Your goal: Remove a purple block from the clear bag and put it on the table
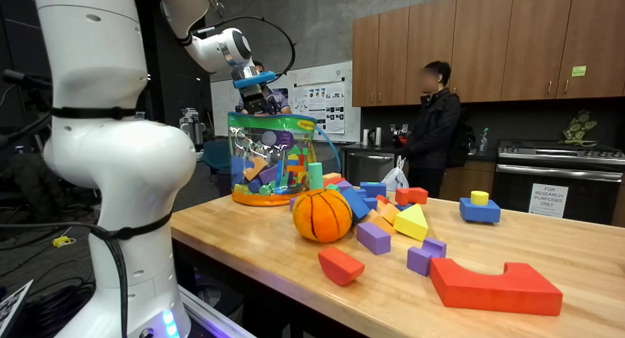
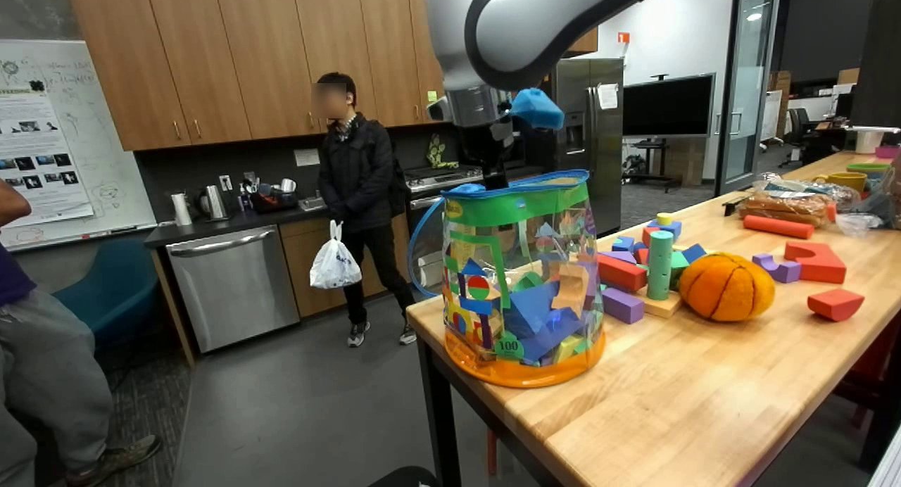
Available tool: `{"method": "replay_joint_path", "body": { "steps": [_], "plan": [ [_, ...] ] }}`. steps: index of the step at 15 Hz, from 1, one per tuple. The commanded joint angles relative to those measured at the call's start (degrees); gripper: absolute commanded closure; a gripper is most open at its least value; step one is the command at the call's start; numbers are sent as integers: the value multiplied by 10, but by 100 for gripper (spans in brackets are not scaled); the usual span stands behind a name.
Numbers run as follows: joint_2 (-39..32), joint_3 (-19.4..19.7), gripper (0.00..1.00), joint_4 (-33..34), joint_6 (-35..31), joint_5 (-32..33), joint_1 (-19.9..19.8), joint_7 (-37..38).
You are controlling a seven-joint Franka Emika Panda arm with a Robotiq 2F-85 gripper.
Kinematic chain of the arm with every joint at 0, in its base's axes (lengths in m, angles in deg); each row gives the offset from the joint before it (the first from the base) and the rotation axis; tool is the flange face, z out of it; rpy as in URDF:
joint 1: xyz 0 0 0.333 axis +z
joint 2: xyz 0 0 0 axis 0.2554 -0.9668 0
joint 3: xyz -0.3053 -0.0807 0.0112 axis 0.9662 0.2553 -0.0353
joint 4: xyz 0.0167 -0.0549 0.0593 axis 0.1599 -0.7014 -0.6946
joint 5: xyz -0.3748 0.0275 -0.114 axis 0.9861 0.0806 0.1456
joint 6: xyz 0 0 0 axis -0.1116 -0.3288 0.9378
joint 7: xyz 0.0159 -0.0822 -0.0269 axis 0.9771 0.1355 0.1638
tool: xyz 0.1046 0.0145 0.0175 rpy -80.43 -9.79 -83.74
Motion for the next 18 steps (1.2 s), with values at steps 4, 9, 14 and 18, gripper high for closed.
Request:
{"method": "replay_joint_path", "body": {
  "steps": [4, 9, 14, 18],
  "plan": [
    [0, 9, 0, 2, -10, 24, -2, 30],
    [-4, 16, 0, 14, -30, 75, -8, 103],
    [-22, 17, 0, 19, -23, 109, -6, 146],
    [-18, 17, 0, 12, -25, 105, -5, 142]
  ]
}}
